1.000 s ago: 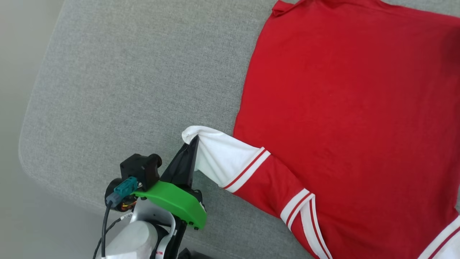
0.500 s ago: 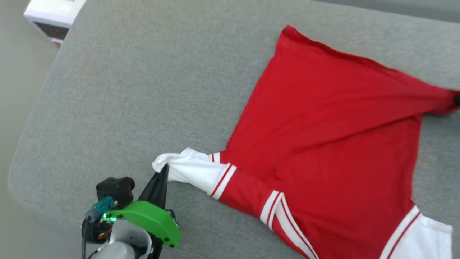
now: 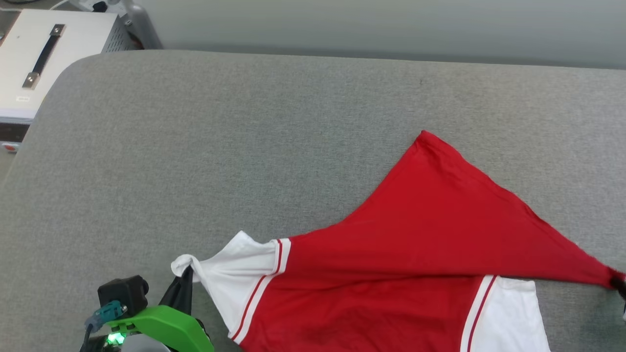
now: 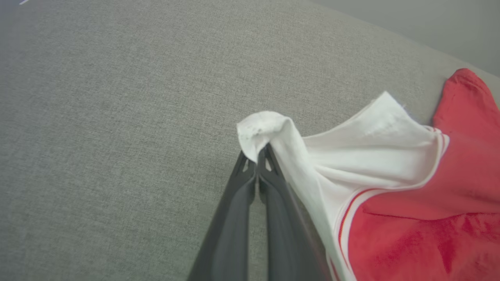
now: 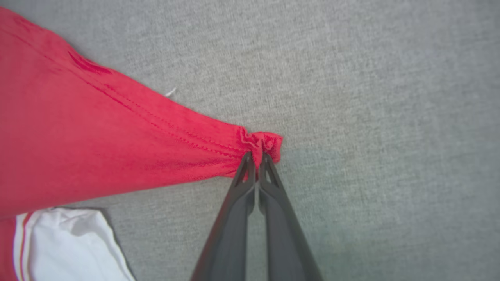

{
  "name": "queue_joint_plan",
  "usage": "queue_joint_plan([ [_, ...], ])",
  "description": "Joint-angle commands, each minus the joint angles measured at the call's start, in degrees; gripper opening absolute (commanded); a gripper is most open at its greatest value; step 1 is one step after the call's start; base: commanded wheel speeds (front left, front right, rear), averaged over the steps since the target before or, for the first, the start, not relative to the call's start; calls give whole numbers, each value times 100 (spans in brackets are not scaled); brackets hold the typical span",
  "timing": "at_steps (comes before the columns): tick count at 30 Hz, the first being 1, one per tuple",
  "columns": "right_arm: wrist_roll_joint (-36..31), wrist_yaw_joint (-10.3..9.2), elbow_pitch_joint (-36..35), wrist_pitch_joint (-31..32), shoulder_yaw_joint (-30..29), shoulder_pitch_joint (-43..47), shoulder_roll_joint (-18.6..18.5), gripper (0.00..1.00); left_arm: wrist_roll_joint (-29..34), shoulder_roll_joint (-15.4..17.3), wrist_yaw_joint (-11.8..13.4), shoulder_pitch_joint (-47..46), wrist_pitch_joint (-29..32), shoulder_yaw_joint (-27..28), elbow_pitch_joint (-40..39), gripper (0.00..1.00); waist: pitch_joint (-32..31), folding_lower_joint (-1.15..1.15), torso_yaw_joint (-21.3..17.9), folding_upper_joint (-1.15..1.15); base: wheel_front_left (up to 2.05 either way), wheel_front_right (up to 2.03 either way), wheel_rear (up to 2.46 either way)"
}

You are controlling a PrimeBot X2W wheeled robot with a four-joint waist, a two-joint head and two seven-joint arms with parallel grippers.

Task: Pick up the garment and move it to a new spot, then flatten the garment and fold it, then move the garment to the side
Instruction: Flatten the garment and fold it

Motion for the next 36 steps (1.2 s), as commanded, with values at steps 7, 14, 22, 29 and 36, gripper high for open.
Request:
queue_joint_plan([
  [7,-393,-9,-1042,257,-1010,1520,982,0,-121,136,41,219,76,59,84,0,-361,1,-370,0,0,0,0],
  [14,-707,-9,-1734,616,-1348,2315,2039,0,-146,152,2,213,114,25,130,0,-399,1,-405,0,0,0,0],
  [22,-826,-9,-2070,213,-1189,2339,2320,100,-99,165,-25,137,160,-62,105,0,-443,1,-415,0,0,0,0],
  [29,-1191,-9,-2297,-1352,-993,1731,2042,100,-35,183,25,52,166,-81,-19,0,-420,1,-394,0,0,0,0],
  [36,-1298,-9,-1764,-2196,-688,738,1799,100,74,140,34,-161,193,-176,-144,0,-258,1,-262,0,0,0,0],
])
